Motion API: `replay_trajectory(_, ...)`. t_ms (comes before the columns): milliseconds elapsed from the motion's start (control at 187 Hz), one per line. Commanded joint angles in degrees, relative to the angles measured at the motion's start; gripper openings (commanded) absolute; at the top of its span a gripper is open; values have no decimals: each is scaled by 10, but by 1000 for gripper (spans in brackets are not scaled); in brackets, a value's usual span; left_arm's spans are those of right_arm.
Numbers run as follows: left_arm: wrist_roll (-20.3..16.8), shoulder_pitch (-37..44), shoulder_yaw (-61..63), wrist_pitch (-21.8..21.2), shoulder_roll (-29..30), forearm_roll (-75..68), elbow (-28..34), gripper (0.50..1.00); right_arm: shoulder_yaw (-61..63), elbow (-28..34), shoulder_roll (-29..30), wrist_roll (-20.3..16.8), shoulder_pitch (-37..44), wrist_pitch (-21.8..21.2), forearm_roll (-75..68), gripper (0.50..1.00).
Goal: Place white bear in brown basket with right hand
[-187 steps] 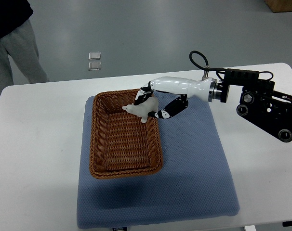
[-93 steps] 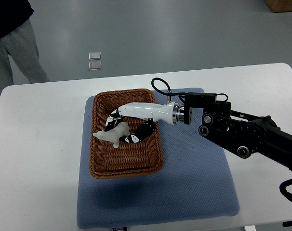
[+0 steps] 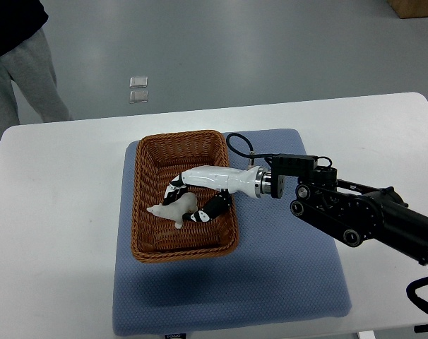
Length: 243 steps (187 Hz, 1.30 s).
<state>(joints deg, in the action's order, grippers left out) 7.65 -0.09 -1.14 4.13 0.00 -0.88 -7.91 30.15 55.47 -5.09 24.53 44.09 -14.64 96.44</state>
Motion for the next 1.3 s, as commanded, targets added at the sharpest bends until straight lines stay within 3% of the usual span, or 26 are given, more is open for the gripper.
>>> replay_trajectory(0, 0, -1, 0, 0, 0, 0, 0, 1000, 2, 0, 0, 0, -1, 1, -1, 754)
replay_trajectory(305, 0, 0, 0, 0, 0, 0, 0, 1000, 3, 3, 0, 1, 0, 0, -10, 793)
replay_trajectory(359, 0, 0, 0, 0, 0, 0, 0, 1000, 11, 6, -4, 1, 2, -1, -12, 829)
replay_trajectory(455, 0, 0, 0, 0, 0, 0, 0, 1000, 21, 7, -10, 3, 7, 0, -20, 852)
replay_trajectory(594, 0, 0, 0, 0, 0, 0, 0, 1000, 73, 7, -21, 4, 7, -6, -91, 864)
replay_trajectory(664, 0, 0, 0, 0, 0, 0, 0, 1000, 102, 6, -28, 5, 7, -3, -146, 895)
replay_trajectory(798, 0, 0, 0, 0, 0, 0, 0, 1000, 152, -5, -26, 5, 0, 3, -232, 897)
replay_trajectory(1076, 0, 0, -2, 0, 0, 0, 0, 1000, 244, -66, -18, 9, -47, 88, -388, 913)
replay_trajectory(1296, 0, 0, -2, 0, 0, 0, 0, 1000, 264, -107, 0, 10, -70, 183, -581, 913)
